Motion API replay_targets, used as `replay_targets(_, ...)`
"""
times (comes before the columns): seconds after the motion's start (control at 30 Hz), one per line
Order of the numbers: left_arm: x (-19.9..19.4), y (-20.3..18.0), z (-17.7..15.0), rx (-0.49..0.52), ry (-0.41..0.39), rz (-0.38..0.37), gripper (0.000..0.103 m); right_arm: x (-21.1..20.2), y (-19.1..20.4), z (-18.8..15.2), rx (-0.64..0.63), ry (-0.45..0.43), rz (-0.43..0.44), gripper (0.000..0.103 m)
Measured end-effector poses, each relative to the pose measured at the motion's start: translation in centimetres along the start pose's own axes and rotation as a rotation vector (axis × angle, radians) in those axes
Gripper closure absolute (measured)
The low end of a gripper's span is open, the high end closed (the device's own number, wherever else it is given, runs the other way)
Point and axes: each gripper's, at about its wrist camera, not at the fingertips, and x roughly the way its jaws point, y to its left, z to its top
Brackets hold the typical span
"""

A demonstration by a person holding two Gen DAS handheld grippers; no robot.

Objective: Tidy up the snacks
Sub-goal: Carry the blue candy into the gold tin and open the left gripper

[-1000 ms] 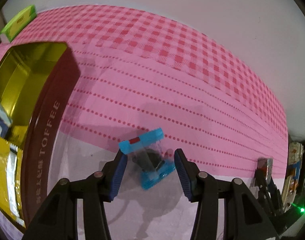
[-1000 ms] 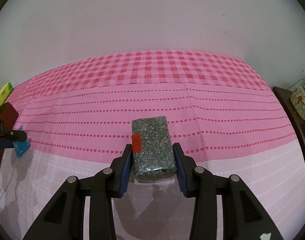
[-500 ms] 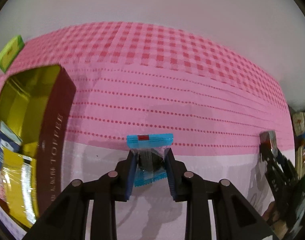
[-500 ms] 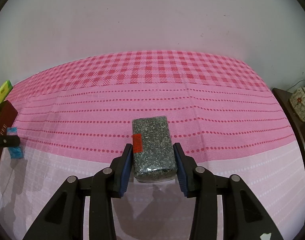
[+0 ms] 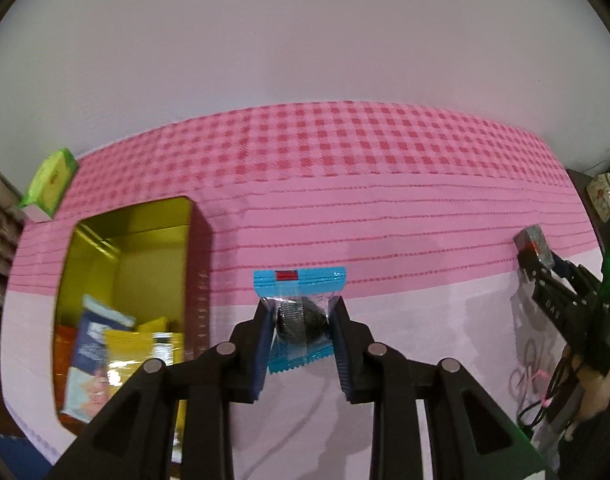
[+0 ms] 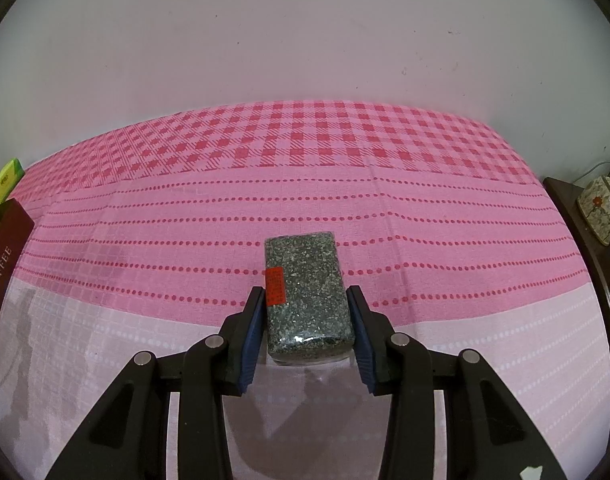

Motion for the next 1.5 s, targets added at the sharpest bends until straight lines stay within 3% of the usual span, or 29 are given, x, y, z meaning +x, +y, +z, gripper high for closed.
replay_targets(0.77,-3.8,9.9,-2.9,-0.046,-0.067,0.154,0.075,0.0,0.0,0.0,-0.007,0.0,-0.004,0.064)
replay_targets(1.13,-3.6,14.3,-3.7,-0.108,-0.056,0.223,0.075,0.1,-0.1,0.0,-0.009,0.0,-0.006,0.064)
replay_targets(1.5,-2.4,18.0,-3.9,-0.166,-0.009,0.22,0.075,0.1,-0.1,0.0,-0.012,0.001,-0.007,0.064)
